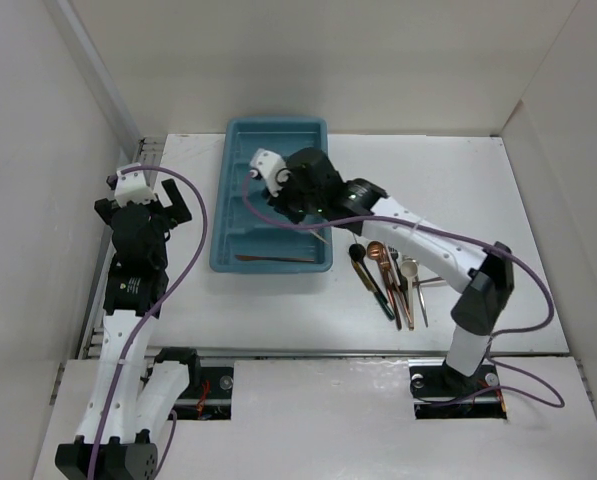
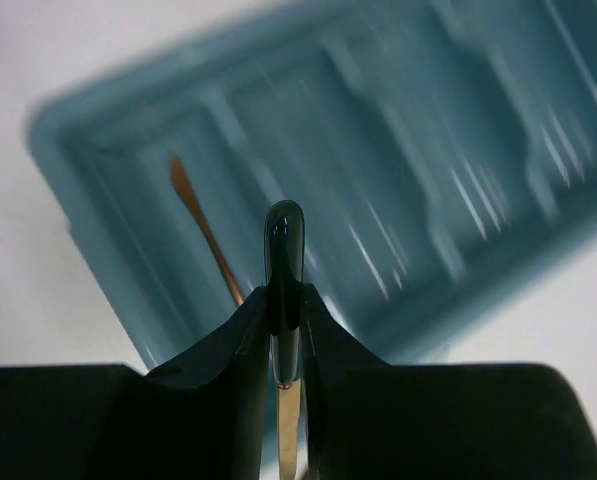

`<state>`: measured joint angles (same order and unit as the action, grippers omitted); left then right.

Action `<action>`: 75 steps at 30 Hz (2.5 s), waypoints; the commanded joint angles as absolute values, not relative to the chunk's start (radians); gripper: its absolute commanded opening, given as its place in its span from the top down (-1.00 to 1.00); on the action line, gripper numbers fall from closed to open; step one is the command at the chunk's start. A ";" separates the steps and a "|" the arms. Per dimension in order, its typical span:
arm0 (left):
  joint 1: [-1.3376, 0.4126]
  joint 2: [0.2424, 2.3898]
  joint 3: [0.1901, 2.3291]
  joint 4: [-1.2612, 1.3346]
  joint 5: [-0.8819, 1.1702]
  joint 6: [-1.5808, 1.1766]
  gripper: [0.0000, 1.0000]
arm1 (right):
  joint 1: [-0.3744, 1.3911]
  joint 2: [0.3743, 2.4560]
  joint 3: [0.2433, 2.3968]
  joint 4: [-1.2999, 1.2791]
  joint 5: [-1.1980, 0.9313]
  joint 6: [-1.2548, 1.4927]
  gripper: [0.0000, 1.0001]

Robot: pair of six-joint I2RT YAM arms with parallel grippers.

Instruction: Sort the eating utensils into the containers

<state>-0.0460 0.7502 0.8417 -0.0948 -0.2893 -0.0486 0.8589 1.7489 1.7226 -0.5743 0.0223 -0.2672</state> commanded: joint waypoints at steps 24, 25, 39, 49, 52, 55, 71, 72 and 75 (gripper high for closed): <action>-0.018 0.722 0.790 -0.115 -0.307 -0.159 -1.00 | 0.801 1.519 1.291 -0.607 0.040 -0.033 0.02; -0.018 0.723 0.790 -0.127 -0.307 -0.172 -1.00 | 0.778 1.508 1.249 -0.633 0.026 0.018 0.16; -0.018 0.732 0.770 -0.129 -0.259 -0.170 -1.00 | 0.663 1.517 0.957 -0.821 0.037 0.222 0.23; -0.018 0.732 0.770 -0.129 -0.279 -0.152 -1.00 | 0.626 1.615 0.946 -0.782 0.060 0.213 0.23; -0.018 0.732 0.770 -0.129 -0.279 -0.152 -1.00 | 0.626 1.643 0.956 -0.772 0.069 0.213 0.23; -0.018 0.732 0.770 -0.129 -0.288 -0.143 -1.00 | 0.626 1.663 0.956 -0.759 0.069 0.213 0.26; -0.009 0.741 0.770 -0.110 -0.288 -0.133 -1.00 | 0.673 1.528 1.284 -0.802 0.051 0.150 1.00; -0.009 0.741 0.770 -0.110 -0.288 -0.133 -1.00 | 0.673 1.528 1.367 -0.816 0.040 0.137 1.00; -0.009 0.741 0.770 -0.100 -0.288 -0.124 -1.00 | 0.673 1.581 1.495 -0.857 0.061 0.092 1.00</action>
